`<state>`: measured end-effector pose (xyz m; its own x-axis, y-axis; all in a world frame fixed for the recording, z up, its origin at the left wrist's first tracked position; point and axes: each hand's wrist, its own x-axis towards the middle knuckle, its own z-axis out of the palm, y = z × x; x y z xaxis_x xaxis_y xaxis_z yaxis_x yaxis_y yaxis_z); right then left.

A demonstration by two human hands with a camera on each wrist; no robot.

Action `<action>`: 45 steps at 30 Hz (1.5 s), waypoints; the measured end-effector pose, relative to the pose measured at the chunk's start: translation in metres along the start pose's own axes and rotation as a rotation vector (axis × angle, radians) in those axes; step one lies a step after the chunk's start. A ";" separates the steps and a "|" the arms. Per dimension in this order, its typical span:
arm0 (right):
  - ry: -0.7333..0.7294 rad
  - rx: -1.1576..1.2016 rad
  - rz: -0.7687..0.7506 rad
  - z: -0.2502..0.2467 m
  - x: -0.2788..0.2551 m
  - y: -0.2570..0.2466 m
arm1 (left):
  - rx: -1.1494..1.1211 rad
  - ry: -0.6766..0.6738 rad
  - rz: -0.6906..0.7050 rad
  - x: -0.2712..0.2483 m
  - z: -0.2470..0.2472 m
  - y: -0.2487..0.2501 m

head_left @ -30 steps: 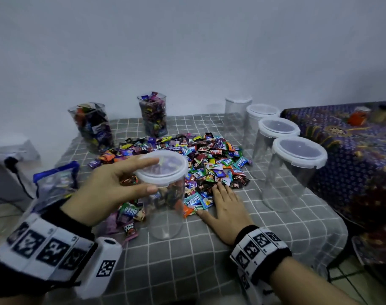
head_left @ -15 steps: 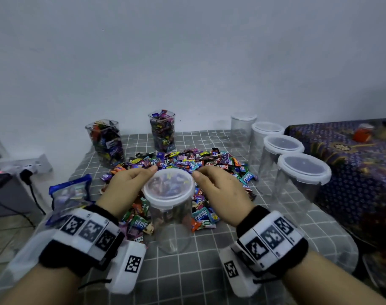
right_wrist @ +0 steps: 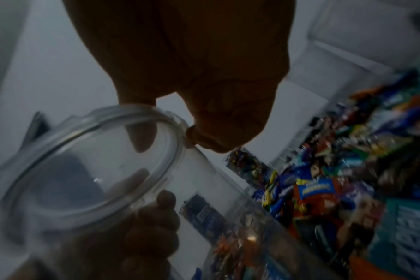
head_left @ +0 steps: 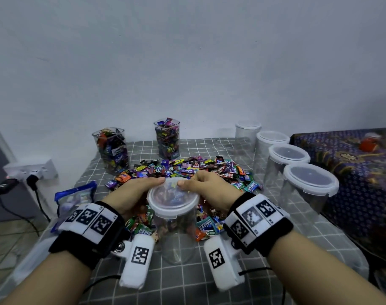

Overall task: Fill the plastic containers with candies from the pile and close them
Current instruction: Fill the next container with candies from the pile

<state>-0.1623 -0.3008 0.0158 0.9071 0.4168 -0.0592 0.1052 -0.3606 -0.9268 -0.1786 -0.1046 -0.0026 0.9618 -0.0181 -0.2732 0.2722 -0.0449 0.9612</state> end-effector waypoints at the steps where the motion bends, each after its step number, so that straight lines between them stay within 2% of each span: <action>1: -0.029 0.041 0.007 -0.001 0.000 0.000 | -0.026 -0.029 -0.024 0.000 0.001 0.001; 7: -0.130 0.127 0.016 -0.002 0.002 0.000 | -0.183 -0.145 -0.114 0.008 0.003 -0.005; 13: -0.034 0.166 -0.010 -0.003 0.003 0.004 | -0.222 -0.176 -0.113 0.014 0.002 -0.008; 18: 0.053 0.246 -0.089 0.007 -0.002 0.014 | -0.246 -0.221 -0.084 0.010 0.006 -0.005; 22: -0.114 0.294 -0.088 0.008 -0.008 0.020 | -0.288 -0.257 -0.082 0.006 0.010 -0.003; 24: -0.256 0.407 -0.174 0.010 -0.011 0.023 | -0.246 -0.216 -0.084 0.007 0.009 -0.004; 26: -0.336 0.466 -0.265 0.013 -0.013 0.025 | -0.209 -0.176 -0.100 0.010 0.008 -0.006; 31: -0.360 0.510 -0.277 0.011 -0.015 0.024 | -0.058 -0.234 -0.074 0.007 0.015 0.004; 36: -0.387 0.496 -0.309 0.011 -0.017 0.024 | -0.086 -0.318 -0.033 0.010 0.016 0.007; 39: -0.438 0.521 -0.311 0.010 -0.020 0.022 | -0.115 -0.319 -0.039 0.012 0.017 0.009; 42: -0.430 0.476 -0.300 0.015 -0.026 0.018 | -0.191 -0.310 -0.017 0.012 0.018 0.005; 45: -0.387 0.360 -0.277 0.021 -0.028 0.026 | -0.319 -0.196 0.076 0.008 0.024 0.009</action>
<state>-0.1935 -0.3044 -0.0144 0.6442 0.7530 0.1344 0.1105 0.0823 -0.9905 -0.1695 -0.1295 0.0026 0.9639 -0.2019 -0.1735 0.2260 0.2764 0.9341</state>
